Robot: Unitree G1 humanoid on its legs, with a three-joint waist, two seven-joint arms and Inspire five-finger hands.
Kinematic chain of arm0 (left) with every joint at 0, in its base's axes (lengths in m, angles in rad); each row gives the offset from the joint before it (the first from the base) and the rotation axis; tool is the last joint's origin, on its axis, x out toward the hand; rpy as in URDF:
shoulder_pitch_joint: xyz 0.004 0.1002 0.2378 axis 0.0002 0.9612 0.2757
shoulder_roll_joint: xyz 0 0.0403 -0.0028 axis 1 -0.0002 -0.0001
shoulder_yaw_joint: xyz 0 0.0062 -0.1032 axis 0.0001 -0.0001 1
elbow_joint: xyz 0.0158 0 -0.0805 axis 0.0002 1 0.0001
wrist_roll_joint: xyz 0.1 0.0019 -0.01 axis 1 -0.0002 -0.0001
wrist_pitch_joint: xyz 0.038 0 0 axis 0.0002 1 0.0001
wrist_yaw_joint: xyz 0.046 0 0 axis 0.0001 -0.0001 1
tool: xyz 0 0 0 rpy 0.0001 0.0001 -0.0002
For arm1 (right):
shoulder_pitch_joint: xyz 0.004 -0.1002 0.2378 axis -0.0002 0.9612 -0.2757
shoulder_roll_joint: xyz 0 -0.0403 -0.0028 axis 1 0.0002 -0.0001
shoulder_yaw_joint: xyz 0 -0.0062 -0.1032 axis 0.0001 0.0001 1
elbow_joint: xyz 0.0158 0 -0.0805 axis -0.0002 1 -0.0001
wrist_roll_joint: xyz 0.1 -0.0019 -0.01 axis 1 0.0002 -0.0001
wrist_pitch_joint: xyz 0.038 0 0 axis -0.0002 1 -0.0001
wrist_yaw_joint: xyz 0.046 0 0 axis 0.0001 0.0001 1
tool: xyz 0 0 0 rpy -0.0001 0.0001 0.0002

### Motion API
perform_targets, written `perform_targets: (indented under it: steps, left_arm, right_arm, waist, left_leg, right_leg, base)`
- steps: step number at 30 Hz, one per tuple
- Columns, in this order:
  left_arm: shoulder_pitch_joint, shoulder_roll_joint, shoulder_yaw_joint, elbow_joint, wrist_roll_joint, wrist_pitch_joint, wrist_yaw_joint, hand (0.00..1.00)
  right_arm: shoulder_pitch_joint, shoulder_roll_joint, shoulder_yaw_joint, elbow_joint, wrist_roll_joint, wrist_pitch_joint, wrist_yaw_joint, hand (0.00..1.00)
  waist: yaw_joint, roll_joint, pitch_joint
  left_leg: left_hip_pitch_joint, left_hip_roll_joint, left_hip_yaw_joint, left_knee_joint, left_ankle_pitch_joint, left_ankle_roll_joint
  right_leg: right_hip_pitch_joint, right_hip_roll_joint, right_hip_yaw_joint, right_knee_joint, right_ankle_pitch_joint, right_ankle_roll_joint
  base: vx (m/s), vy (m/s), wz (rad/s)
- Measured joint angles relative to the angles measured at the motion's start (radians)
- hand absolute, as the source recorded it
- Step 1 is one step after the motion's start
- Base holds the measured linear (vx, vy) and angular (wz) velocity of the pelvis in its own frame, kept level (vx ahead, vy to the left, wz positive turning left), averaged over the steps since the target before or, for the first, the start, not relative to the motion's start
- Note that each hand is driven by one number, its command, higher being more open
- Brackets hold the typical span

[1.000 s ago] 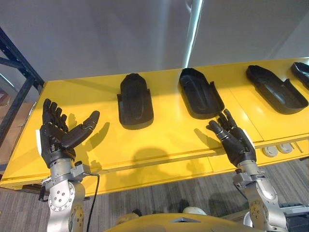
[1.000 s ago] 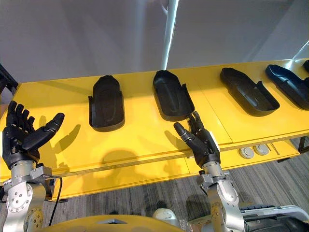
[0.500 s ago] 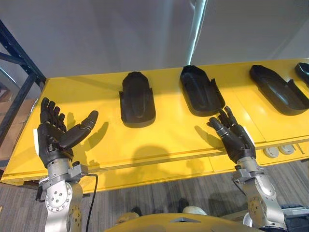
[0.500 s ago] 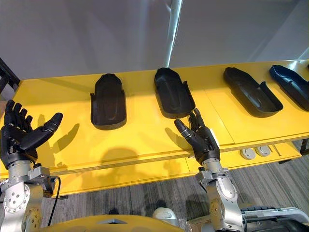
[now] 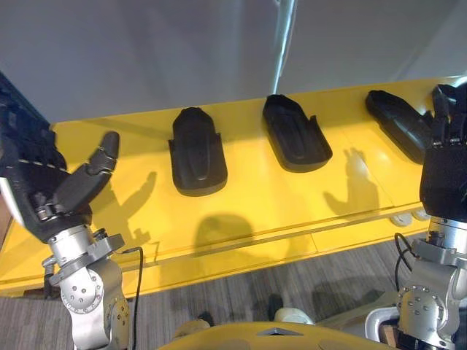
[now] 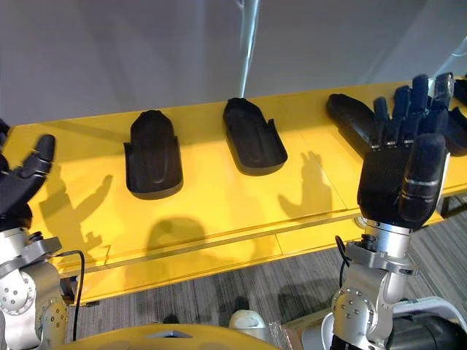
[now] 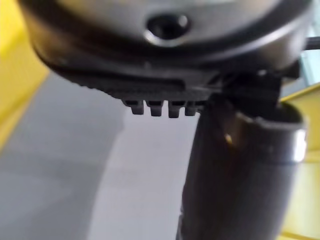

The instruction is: Walk over and take three plastic housings, then place them on the shelf

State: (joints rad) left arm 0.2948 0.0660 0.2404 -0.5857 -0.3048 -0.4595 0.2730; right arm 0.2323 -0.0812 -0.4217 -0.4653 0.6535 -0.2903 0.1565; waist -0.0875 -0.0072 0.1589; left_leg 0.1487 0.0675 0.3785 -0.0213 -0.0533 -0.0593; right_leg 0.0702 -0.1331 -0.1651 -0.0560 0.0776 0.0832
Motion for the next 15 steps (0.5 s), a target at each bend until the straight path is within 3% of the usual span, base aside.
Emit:
perform_targets:
  steps: [4, 7, 11, 14, 15]
  left_arm:
    - [-0.043, 0.000, -0.102, -0.054, 0.042, -0.122, 0.038, 1.00]
    - [-0.074, 0.004, -0.195, -0.049, 0.086, -0.135, 0.098, 1.00]
    - [-0.144, 0.047, -0.270, -0.006, 0.164, -0.118, 0.180, 1.00]
    - [-0.186, 0.061, -0.288, 0.013, 0.203, -0.072, 0.227, 1.00]
    - [-0.192, 0.062, -0.287, 0.013, 0.209, -0.059, 0.237, 1.00]
  right_arm:
    - [0.112, 0.054, 0.001, 0.000, -0.243, 0.020, -0.218, 1.00]
    - [0.168, 0.062, -0.002, 0.001, -0.351, 0.019, -0.344, 1.00]
    - [0.229, 0.062, -0.017, 0.002, -0.371, 0.015, -0.374, 1.00]
    - [0.262, 0.062, -0.015, 0.013, -0.351, -0.012, -0.349, 1.00]
    - [0.263, 0.062, -0.013, 0.021, -0.350, -0.021, -0.341, 1.00]
  waist:
    - [-0.026, 0.022, -0.009]
    - [-0.061, 0.028, -0.014]
    - [-0.114, 0.036, -0.018]
    - [-0.141, 0.042, -0.021]
    - [-0.136, 0.044, -0.021]
  left_leg:
    - [0.003, 0.003, 0.062, 0.003, -0.015, -0.005]
    - [0.025, 0.019, 0.134, 0.027, -0.045, -0.016]
    - [0.052, 0.048, 0.243, 0.082, -0.096, -0.033]
    - [0.068, 0.057, 0.270, 0.106, -0.116, -0.035]
    - [0.063, 0.053, 0.242, 0.127, -0.128, -0.024]
  right_leg:
    - [-0.033, 0.015, 0.064, 0.001, 0.006, 0.006]
    - [-0.041, 0.032, 0.138, 0.001, 0.010, 0.005]
    - [-0.055, 0.065, 0.241, 0.001, 0.021, 0.002]
    - [-0.057, 0.088, 0.289, 0.001, 0.023, 0.001]
    - [-0.064, 0.094, 0.314, 0.004, 0.026, 0.001]
  base:
    - [0.01, 0.000, -0.43]
    - [0.00, -0.004, -0.69]
    - [-0.02, -0.014, -0.84]
    - [-0.04, -0.049, -0.57]
    - [-0.05, -0.052, -0.58]
